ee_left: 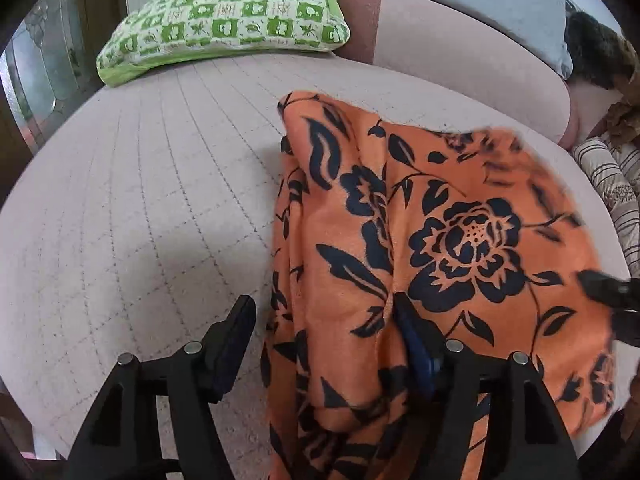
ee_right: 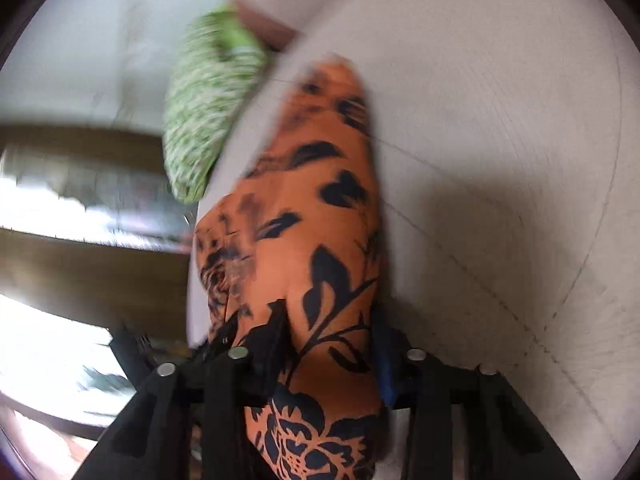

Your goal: Fold small clothes

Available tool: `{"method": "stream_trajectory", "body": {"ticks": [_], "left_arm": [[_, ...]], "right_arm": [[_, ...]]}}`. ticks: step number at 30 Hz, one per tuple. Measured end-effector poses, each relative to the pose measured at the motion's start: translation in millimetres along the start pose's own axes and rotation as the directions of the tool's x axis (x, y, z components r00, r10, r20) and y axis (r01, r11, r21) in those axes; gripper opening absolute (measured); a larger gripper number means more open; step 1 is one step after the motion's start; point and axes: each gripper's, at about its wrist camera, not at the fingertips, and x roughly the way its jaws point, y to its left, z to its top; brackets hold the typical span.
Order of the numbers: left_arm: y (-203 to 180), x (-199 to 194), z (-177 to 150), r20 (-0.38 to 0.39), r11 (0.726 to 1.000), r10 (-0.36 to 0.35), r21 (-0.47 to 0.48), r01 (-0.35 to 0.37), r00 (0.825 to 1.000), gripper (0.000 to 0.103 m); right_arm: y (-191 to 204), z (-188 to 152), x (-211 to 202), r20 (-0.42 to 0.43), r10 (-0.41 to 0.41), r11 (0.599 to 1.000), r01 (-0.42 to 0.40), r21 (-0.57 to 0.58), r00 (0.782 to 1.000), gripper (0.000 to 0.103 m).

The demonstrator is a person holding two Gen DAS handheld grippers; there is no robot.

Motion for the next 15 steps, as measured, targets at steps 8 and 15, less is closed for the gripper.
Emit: {"method": "stream_trajectory", "body": {"ticks": [8, 15], "left_arm": [[6, 0, -2, 0.019, 1.000, -0.023, -0.003, 0.023, 1.000, 0.072], [8, -3, -4, 0.026, 1.000, -0.029, -0.003, 0.029, 0.999, 0.072]], "right_arm": [[-28, 5, -6, 0.016, 0.099, 0.986, -0.101, 0.131, 0.995, 0.077], [-61, 42, 20, -0.023, 0.127, 0.955, -0.116, 0.272, 0.992, 0.043]]}}
